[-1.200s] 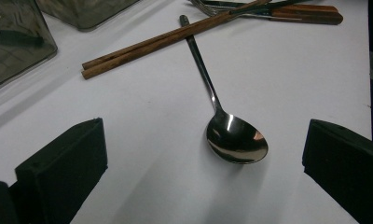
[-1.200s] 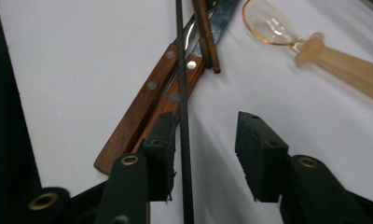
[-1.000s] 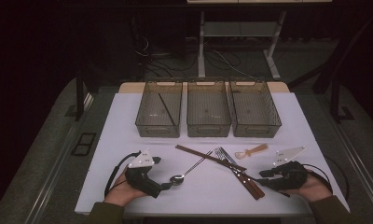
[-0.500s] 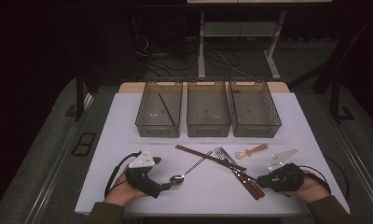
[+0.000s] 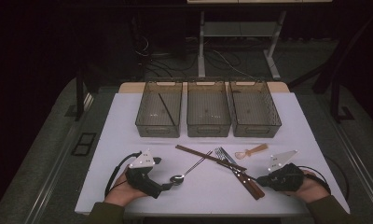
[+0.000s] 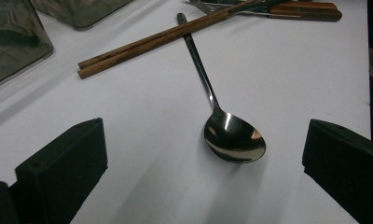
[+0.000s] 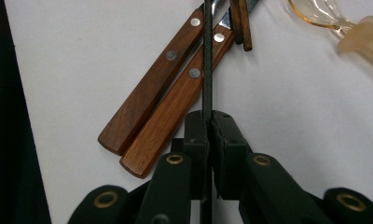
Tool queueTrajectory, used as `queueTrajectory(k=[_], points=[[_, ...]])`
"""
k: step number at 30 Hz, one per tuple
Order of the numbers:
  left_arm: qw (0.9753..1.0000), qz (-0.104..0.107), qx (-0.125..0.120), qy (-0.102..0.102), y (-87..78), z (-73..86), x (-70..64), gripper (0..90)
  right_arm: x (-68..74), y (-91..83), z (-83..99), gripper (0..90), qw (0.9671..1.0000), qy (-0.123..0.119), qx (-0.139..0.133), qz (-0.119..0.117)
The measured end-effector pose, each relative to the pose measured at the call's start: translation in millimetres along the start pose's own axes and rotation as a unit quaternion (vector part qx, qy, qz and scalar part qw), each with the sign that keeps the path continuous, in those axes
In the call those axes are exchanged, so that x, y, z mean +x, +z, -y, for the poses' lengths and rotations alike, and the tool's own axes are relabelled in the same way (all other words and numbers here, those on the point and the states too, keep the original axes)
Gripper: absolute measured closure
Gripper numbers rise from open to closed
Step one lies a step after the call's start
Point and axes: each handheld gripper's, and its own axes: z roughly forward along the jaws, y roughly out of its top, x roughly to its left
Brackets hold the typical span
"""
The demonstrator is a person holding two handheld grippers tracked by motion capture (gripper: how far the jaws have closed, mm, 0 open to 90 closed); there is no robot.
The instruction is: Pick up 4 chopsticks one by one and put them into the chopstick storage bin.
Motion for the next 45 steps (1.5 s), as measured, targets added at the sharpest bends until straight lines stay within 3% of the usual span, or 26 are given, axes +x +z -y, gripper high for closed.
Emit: queueTrajectory(k=[11,25,45], points=[[1.0000,0.001,0.000,-0.001,0.2,-0.2,-0.4,0.0,-1.3,-1.4,-0.2,85.4,1.0000,0.006,-0.005,-0.002],[1.0000,0.002,0.001,-0.002,1.4,-0.2,-0.9,0.0,-4.1,-8.3,-6.2,85.4,0.9988,0.025,-0.041,-0.007],[0.9999,0.005,-0.007,-0.009,1.4,1.0,0.3,0.0,-7.7,-9.1,-33.5,85.4,0.9952,0.038,-0.090,0.001]])
